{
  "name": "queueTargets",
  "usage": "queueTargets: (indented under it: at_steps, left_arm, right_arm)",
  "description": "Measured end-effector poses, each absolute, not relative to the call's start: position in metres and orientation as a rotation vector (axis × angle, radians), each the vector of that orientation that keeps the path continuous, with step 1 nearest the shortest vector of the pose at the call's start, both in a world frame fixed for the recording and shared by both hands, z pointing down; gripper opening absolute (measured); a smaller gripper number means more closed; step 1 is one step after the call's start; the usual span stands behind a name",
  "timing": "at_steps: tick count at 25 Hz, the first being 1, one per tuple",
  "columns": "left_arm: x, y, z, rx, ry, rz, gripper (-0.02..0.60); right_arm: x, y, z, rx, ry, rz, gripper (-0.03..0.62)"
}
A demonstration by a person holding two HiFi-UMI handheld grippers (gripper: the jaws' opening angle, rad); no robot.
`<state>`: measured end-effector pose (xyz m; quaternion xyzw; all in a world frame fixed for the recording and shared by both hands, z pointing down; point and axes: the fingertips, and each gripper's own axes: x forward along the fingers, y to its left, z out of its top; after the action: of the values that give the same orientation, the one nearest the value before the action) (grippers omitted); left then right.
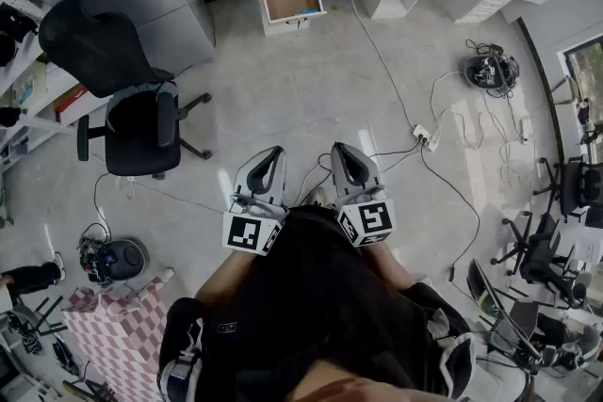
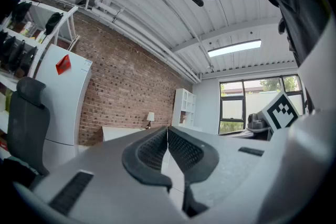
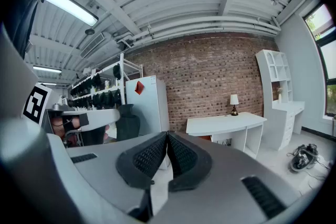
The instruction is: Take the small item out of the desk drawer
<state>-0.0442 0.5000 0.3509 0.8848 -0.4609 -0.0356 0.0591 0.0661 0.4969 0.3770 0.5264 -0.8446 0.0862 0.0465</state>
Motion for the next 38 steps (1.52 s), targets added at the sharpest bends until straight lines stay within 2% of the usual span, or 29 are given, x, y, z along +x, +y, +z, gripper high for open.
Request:
queueTargets:
  at_steps: [27, 38]
  left_arm:
    - [-0.126, 0.476, 0.379, 2.692, -1.294, -0.096, 0.011]
    - [-0.128, 0.387, 0.394, 2.632, -1.376, -0.063, 0.011]
  right_arm:
    - [-0.004, 0.473, 0.384, 1.725, -2.498, 0.264, 0.028]
    - [-0.005, 0.371, 0.403, 1.656, -2.568, 0.301, 0.028]
